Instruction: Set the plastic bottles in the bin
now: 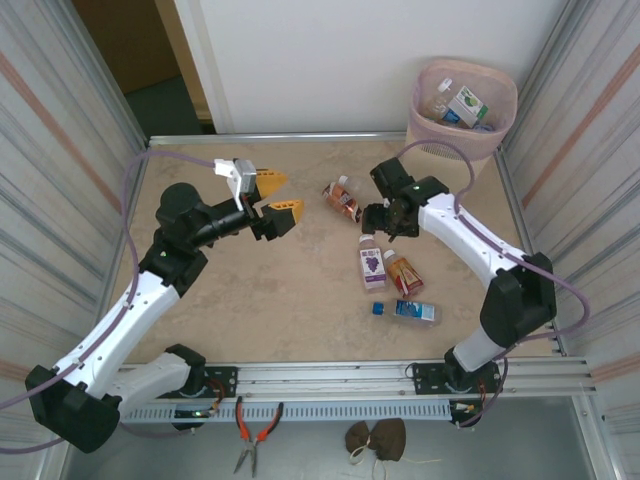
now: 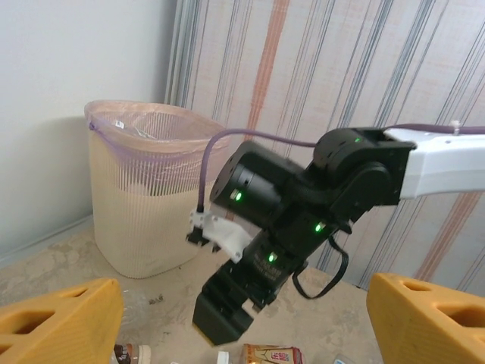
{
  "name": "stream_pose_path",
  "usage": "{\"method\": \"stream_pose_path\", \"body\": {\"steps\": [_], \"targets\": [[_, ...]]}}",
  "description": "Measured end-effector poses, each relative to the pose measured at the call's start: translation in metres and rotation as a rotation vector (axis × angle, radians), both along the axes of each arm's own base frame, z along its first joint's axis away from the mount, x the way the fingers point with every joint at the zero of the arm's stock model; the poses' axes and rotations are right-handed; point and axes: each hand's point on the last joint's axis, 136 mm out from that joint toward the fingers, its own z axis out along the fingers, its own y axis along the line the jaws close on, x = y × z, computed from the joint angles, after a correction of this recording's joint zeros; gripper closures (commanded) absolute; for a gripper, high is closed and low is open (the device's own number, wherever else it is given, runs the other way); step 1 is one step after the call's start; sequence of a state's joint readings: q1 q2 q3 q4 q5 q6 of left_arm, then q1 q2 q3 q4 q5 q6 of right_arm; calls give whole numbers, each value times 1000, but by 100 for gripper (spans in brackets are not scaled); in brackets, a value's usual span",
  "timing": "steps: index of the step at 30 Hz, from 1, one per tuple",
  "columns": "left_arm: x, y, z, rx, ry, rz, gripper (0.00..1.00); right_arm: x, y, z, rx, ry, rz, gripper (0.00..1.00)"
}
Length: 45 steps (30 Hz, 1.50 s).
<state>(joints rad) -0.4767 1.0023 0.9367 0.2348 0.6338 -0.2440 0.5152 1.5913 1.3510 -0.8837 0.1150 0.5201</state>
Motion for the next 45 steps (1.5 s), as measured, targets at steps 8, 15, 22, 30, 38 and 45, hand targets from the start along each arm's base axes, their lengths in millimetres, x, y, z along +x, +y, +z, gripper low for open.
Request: {"method": "stream_pose_path", "body": {"steps": [8,15,22,30,38,45], "targets": [[-1,0,-16,11,36,0,16,-13,23,-39,-43,100,68,21],[-1,0,-22,17,47,-1,16,-10,27,-57,-60,128,71,19],[-1,0,-33,25,64,-1,16,-12,31,-72,-67,143,82,20],[3,-3,-37,23,77,-10,17,-11,36,-84,-81,154,96,20],[2,-5,-32,-5,61,-20,17,-10,34,-95,-109,164,95,20],[0,-7,-32,-13,62,-27,17,-11,34,-103,-128,177,102,22]]}}
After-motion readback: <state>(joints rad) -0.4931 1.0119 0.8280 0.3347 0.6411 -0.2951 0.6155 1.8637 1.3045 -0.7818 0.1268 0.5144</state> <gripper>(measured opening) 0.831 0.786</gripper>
